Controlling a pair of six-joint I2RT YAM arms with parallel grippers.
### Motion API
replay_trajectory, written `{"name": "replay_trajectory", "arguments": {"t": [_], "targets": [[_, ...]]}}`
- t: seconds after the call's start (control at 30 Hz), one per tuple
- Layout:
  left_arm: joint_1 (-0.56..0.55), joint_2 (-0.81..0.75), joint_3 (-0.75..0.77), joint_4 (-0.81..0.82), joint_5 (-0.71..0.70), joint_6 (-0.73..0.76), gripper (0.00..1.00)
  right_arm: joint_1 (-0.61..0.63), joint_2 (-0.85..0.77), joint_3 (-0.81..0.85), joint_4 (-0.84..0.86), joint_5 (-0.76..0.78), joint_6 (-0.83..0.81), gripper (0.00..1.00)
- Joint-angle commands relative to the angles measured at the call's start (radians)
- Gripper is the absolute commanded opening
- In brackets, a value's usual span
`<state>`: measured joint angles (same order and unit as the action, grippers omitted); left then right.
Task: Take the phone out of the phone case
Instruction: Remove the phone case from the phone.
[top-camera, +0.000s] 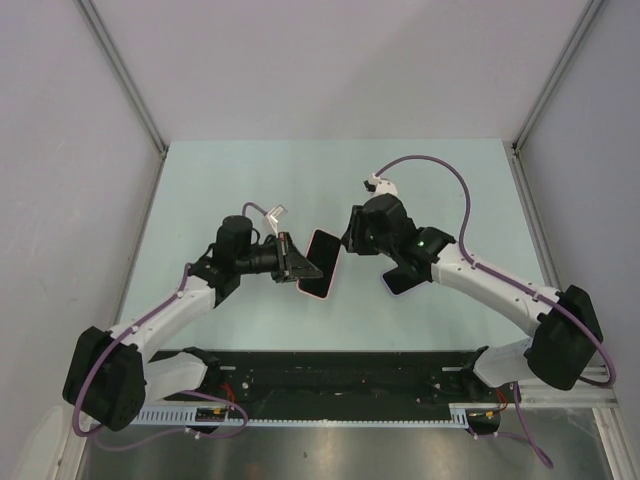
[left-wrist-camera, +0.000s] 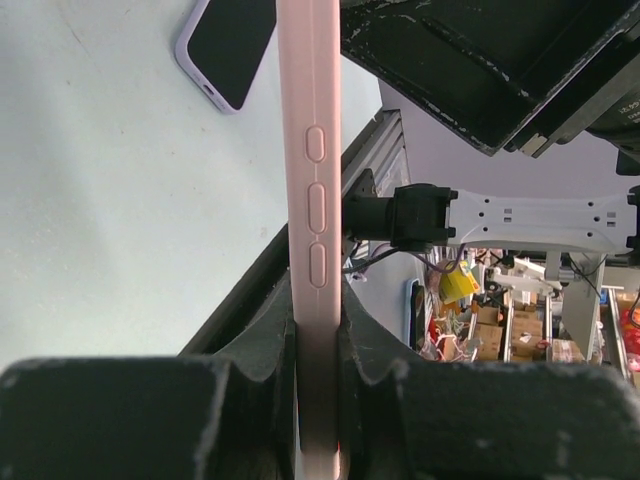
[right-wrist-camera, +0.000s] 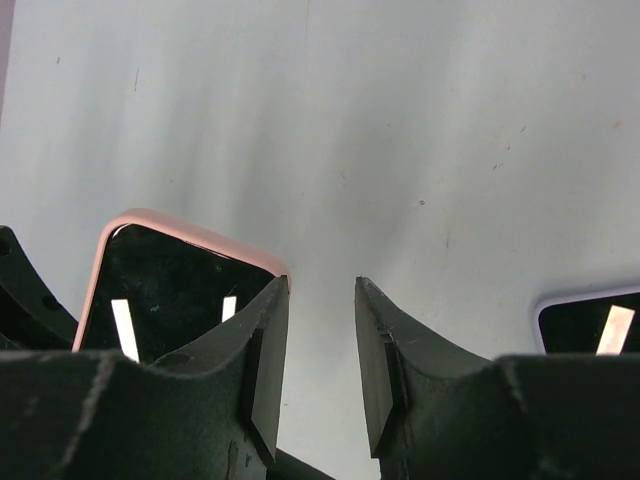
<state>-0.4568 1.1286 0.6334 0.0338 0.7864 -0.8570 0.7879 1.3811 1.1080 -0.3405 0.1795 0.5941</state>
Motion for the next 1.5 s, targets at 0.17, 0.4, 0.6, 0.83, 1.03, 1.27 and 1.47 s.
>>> {"name": "replay_trajectory", "arguments": {"t": [0.17,0.4,0.6,0.83,1.03,1.27,1.47], "targets": [[-0.003,-0.104,0.037,0.228,0.152,-0.043,0.0,-0.03,0.099,-0.003,-0.042,-0.02,-0.022,0.38],[-0.003,-0.133,0.034,0.256,0.181,-0.057,0.0,-0.127,0.087,-0.066,0.027,-0.161,-0.001,0.38],[-0.005,-0.144,0.042,0.278,0.203,-0.059,0.0,-0.185,0.111,-0.091,0.057,-0.261,-0.01,0.39],[-0.003,-0.182,0.052,0.278,0.206,-0.056,0.0,-0.242,0.157,-0.096,-0.005,-0.241,-0.008,0.36],[-0.003,-0.187,0.063,0.279,0.206,-0.062,0.0,-0.302,0.124,-0.103,-0.019,-0.271,-0.016,0.34],[-0.003,-0.173,0.04,0.322,0.24,-0.042,0.0,-0.449,-0.114,-0.241,0.269,-0.678,0.117,0.46],[-0.003,-0.11,0.048,0.391,0.307,-0.013,0.0,-0.547,-0.238,-0.353,0.628,-0.942,0.375,0.64]]}}
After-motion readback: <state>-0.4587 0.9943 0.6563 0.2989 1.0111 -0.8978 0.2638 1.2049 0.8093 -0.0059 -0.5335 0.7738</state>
